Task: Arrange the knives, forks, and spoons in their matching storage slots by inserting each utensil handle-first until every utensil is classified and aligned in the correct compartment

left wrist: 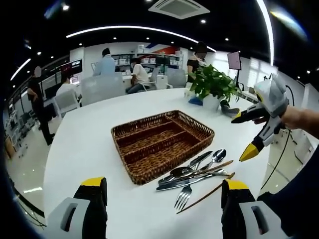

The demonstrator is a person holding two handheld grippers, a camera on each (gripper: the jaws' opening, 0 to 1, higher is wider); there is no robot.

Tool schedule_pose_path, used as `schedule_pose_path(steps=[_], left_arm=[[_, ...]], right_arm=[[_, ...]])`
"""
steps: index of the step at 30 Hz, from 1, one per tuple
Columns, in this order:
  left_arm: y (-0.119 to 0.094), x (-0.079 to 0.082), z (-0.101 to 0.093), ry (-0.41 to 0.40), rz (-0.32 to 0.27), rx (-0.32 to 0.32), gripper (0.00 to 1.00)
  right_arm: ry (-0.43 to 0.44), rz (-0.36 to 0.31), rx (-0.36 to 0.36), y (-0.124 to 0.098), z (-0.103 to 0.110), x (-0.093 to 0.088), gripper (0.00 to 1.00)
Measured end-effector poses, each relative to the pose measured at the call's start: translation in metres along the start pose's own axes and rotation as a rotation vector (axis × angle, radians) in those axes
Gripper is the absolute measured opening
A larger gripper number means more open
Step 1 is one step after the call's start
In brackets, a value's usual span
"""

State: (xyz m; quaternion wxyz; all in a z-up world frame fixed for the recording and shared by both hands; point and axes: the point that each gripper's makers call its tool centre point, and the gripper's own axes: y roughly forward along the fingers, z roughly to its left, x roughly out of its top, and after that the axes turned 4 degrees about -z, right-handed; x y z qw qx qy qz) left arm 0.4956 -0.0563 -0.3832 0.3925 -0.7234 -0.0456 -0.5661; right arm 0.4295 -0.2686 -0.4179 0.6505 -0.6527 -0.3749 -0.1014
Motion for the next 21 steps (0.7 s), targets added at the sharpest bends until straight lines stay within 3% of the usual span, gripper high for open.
schedule_pose_path(steps=[21], left_arm=[[0.0006, -0.0033, -0.0033, 0.017, 0.017, -0.003, 1.00]], right_arm=[[0.003, 0.003, 0.026, -0.0009, 0.0047, -0.0060, 0.92]])
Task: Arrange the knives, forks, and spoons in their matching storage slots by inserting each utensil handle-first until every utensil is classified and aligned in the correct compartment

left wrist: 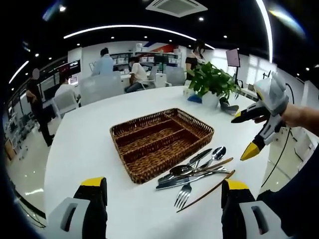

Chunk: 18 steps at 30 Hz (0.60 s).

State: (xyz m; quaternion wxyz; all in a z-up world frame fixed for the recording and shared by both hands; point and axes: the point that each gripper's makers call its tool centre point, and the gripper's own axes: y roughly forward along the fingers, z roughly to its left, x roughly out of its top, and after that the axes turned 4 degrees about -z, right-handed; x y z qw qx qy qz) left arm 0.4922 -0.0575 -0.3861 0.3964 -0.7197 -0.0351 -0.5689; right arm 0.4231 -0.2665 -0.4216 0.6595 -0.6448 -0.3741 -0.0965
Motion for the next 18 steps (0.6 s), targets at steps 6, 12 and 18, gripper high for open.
schedule_pose_path(steps=[6, 12, 18], left_arm=[[0.0003, -0.0006, -0.0002, -0.004, 0.002, 0.004, 1.00], [0.0013, 0.0011, 0.0010, -0.006, -0.001, 0.007, 1.00], [0.0004, 0.0010, 0.0021, -0.006, 0.002, 0.008, 1.00]], right_arm=[[-0.002, -0.011, 0.003, -0.0002, -0.0007, 0.0044, 0.92], [-0.006, -0.014, 0.013, 0.0008, 0.0008, 0.0052, 0.92], [-0.008, -0.007, 0.022, 0.0035, 0.0023, 0.0041, 0.92]])
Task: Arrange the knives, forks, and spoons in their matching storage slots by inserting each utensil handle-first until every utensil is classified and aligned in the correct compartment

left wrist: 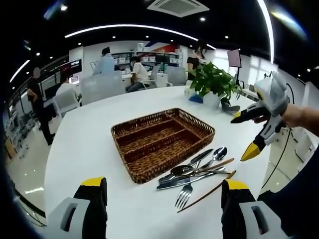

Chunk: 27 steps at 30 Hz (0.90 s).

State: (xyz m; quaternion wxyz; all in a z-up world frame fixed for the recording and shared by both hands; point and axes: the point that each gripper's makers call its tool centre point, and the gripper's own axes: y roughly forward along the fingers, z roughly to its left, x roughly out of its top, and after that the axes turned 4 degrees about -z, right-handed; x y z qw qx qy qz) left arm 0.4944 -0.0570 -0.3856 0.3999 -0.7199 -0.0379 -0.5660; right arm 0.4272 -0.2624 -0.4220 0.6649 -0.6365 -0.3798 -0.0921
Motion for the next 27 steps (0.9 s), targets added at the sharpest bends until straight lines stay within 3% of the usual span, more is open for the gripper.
schedule_pose_path(steps=[12, 27], left_arm=[[0.001, -0.001, 0.000, -0.013, -0.004, 0.003, 1.00], [0.005, -0.001, -0.002, -0.020, -0.005, -0.009, 1.00]], right_arm=[[-0.008, 0.015, 0.026, 0.006, 0.003, -0.004, 0.91], [-0.084, 0.038, 0.085, 0.017, 0.007, -0.009, 0.91]])
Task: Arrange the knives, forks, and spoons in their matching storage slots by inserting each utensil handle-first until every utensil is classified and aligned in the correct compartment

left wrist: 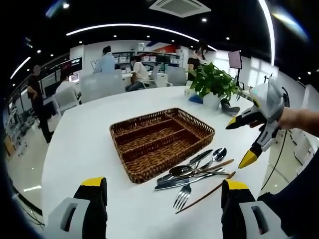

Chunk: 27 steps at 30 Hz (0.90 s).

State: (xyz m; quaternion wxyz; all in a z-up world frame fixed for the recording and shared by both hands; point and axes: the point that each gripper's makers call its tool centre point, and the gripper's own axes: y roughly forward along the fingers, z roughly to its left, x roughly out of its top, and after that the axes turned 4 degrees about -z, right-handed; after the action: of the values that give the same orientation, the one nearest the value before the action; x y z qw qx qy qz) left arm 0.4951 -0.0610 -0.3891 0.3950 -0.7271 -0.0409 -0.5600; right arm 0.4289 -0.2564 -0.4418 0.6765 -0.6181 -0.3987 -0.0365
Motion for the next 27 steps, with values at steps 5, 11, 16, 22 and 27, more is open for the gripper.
schedule_pose_path(steps=[5, 11, 16, 22, 27], left_arm=[[0.001, -0.002, -0.001, -0.004, 0.000, -0.007, 1.00], [0.003, -0.003, -0.004, -0.008, -0.001, -0.020, 1.00], [0.004, -0.005, -0.008, -0.003, 0.002, -0.030, 1.00], [0.002, -0.006, -0.009, -0.004, 0.003, -0.034, 1.00], [0.002, -0.009, -0.009, -0.002, 0.011, -0.035, 1.00]], right_arm=[[-0.010, 0.004, 0.018, 0.006, 0.002, -0.003, 0.91], [-0.014, -0.001, 0.056, 0.013, 0.005, -0.006, 0.87], [-0.013, 0.017, 0.089, 0.024, 0.012, -0.013, 0.87], [-0.037, 0.041, 0.125, 0.035, 0.021, -0.020, 0.86], [-0.042, 0.055, 0.155, 0.043, 0.027, -0.024, 0.83]])
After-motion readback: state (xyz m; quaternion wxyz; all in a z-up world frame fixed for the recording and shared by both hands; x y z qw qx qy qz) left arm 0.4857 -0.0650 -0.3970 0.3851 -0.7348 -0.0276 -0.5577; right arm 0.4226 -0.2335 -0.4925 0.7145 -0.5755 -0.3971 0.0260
